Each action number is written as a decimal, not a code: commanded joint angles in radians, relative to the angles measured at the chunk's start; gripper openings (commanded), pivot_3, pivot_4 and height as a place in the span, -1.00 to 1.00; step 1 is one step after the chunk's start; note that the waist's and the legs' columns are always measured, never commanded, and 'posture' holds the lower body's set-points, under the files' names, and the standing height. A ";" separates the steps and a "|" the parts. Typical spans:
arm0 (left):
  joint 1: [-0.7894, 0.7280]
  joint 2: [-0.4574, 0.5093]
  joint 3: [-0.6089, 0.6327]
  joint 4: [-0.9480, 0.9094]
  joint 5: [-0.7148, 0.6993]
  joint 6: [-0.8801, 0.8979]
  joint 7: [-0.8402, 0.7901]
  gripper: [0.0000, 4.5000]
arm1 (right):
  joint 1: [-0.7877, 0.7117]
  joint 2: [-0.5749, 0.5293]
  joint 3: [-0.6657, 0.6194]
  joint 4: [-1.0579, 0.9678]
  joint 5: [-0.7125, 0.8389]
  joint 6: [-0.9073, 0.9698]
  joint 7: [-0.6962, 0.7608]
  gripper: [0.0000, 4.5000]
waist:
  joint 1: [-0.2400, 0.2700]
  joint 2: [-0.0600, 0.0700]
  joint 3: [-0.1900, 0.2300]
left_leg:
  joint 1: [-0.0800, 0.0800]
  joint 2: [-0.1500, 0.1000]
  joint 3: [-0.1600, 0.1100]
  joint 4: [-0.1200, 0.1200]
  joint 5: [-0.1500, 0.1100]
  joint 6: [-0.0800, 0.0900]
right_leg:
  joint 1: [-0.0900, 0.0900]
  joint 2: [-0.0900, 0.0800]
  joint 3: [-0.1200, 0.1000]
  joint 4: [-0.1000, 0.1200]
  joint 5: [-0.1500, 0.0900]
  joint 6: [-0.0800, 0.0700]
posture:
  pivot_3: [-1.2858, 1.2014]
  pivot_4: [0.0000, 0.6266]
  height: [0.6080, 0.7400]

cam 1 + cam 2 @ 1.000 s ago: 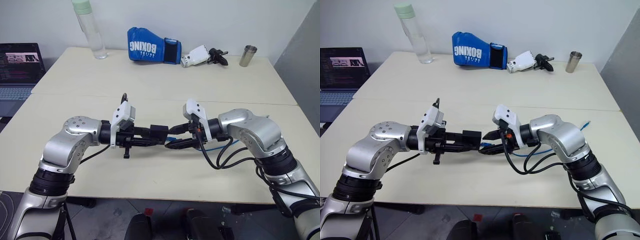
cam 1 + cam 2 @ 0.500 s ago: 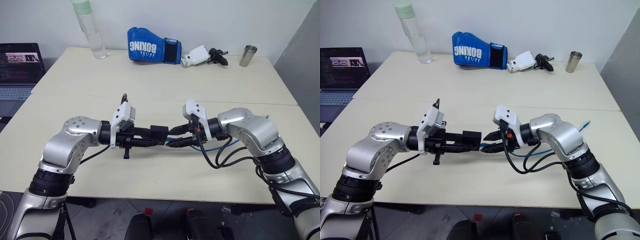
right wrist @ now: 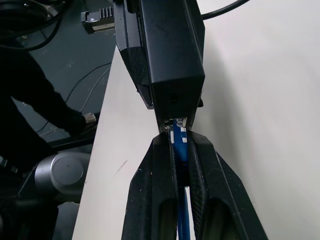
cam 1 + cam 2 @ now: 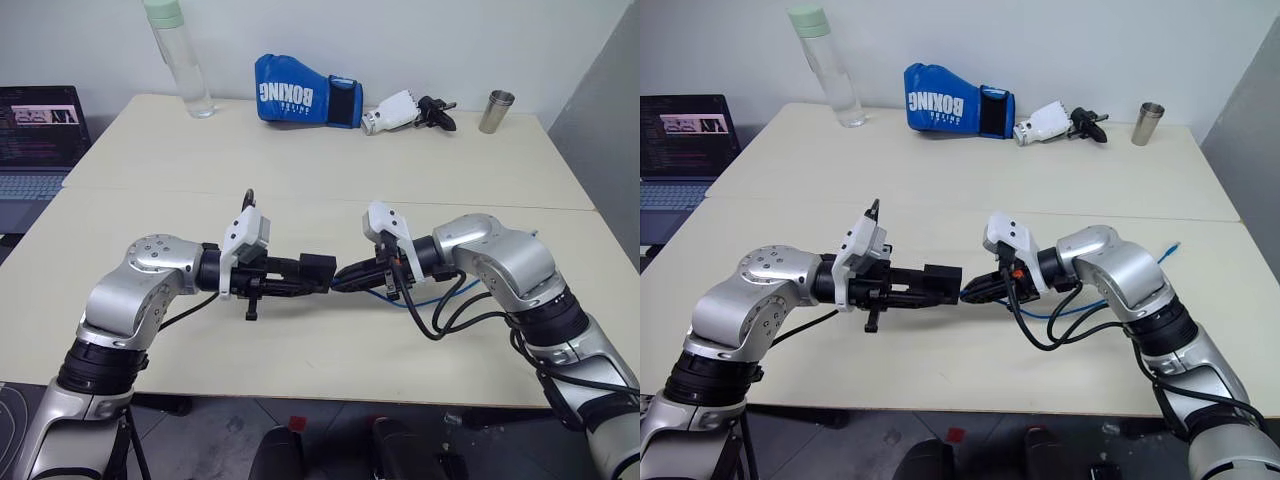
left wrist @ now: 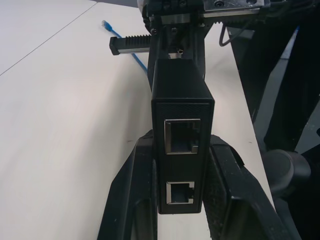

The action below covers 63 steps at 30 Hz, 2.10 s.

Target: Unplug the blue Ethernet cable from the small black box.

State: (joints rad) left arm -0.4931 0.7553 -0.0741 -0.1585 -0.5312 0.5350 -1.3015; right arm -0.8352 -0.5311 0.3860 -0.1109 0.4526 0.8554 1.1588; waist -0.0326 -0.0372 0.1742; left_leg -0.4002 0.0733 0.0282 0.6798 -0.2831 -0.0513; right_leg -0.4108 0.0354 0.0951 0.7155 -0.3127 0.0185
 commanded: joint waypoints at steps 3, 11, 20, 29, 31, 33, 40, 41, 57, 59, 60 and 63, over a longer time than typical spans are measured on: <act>0.016 0.049 0.040 -0.015 -0.003 -0.022 -0.024 -0.65 | 0.023 -0.087 -0.012 0.059 -0.047 -0.063 0.052 -0.99 | 0.000 0.000 0.000 | 0.000 0.000 0.000 0.000 0.000 0.000 | 0.000 0.000 0.000 0.000 0.000 0.000 | 0.03 -0.52 1.00; 0.040 0.099 0.115 0.026 -0.006 -0.012 0.005 -0.65 | 0.074 -0.085 -0.122 0.149 -0.077 -0.079 -0.084 -0.99 | -0.001 0.000 0.000 | 0.000 0.000 0.000 0.000 0.000 0.000 | 0.000 0.000 0.000 0.000 0.000 0.000 | 0.03 -0.52 1.00; 0.064 0.058 0.109 0.000 -0.014 0.021 0.079 -0.65 | -0.028 0.163 -0.304 0.438 -0.244 -0.287 -0.599 -0.68 | -0.016 0.001 0.001 | -0.001 0.000 0.001 -0.001 0.000 0.000 | -0.001 0.000 0.000 0.000 0.000 0.000 | 0.03 -0.52 1.00; 0.073 0.014 0.127 0.021 -0.008 0.014 0.153 -0.65 | -0.012 0.173 -0.340 0.356 -0.223 -0.288 -0.595 0.29 | -0.021 0.002 0.001 | -0.002 0.000 0.001 -0.002 0.000 0.000 | -0.003 -0.001 0.001 0.000 0.000 0.000 | 0.03 -0.52 1.00; 0.069 -0.019 0.132 0.051 0.013 -0.013 0.200 -0.65 | 0.020 0.144 -0.322 0.275 -0.184 -0.257 -0.506 0.52 | -0.021 0.002 0.001 | -0.002 0.000 0.001 -0.002 0.000 0.000 | -0.003 -0.001 0.001 0.000 0.000 0.000 | 0.03 -0.52 1.00; 0.059 -0.060 0.141 0.093 0.044 -0.050 0.264 -0.65 | 0.058 0.120 -0.299 0.179 -0.139 -0.227 -0.424 0.71 | -0.016 0.002 0.001 | -0.002 0.000 0.001 -0.002 0.000 0.000 | -0.003 -0.001 0.001 0.000 0.000 0.000 | 0.03 -0.52 1.00; 0.017 -0.235 0.199 0.347 0.187 -0.297 0.549 -0.65 | 0.132 0.138 -0.216 -0.066 -0.060 -0.144 -0.352 0.73 | -0.015 0.002 0.001 | -0.002 0.001 0.000 -0.001 0.000 0.000 | -0.002 -0.001 0.001 0.000 0.000 0.000 | 0.03 -0.52 1.00; 0.013 -0.253 0.207 0.380 0.194 -0.322 0.573 -0.65 | 0.126 0.155 -0.210 -0.063 -0.068 -0.146 -0.370 0.73 | -0.015 0.002 0.001 | -0.001 0.001 0.000 -0.001 0.000 0.000 | -0.002 -0.001 0.001 0.001 0.000 0.000 | 0.03 -0.52 1.00; 0.016 -0.341 0.213 0.683 0.291 -0.575 0.695 -0.65 | 0.115 0.210 -0.199 -0.047 -0.070 -0.119 -0.410 0.73 | 0.000 0.001 0.001 | -0.002 -0.001 0.000 -0.001 0.000 0.000 | -0.002 -0.003 0.000 0.000 0.000 0.000 | 0.03 -0.52 1.00; 0.018 -0.346 0.217 0.687 0.286 -0.565 0.693 -0.50 | 0.112 0.211 -0.209 -0.050 -0.058 -0.107 -0.410 0.73 | 0.000 0.001 0.001 | -0.002 -0.001 0.001 -0.001 0.000 0.000 | -0.002 -0.003 0.000 0.000 0.000 0.000 | 0.03 -0.52 1.00; 0.018 -0.349 0.222 0.692 0.284 -0.559 0.693 -0.34 | 0.111 0.210 -0.210 -0.050 -0.055 -0.105 -0.410 0.73 | 0.000 0.001 0.001 | -0.002 -0.001 0.001 -0.001 0.000 0.000 | -0.002 -0.003 0.000 0.000 0.000 0.000 | 0.03 -0.52 1.00; 0.016 -0.349 0.233 0.700 0.277 -0.547 0.686 -0.07 | 0.110 0.208 -0.212 -0.051 -0.047 -0.099 -0.411 0.73 | -0.001 0.001 0.001 | -0.002 -0.001 0.000 -0.001 0.000 0.000 | -0.002 -0.003 0.000 0.000 0.000 0.000 | 0.03 -0.52 1.00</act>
State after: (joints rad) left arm -0.4801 0.4038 0.1430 0.5468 -0.2392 -0.0143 -0.6056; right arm -0.7015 -0.3217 0.2052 -0.1316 0.3791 0.7561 0.7433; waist -0.0333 -0.0358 0.1750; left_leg -0.4019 0.0722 0.0287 0.6785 -0.2830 -0.0516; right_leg -0.4125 0.0327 0.0950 0.7157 -0.3127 0.0184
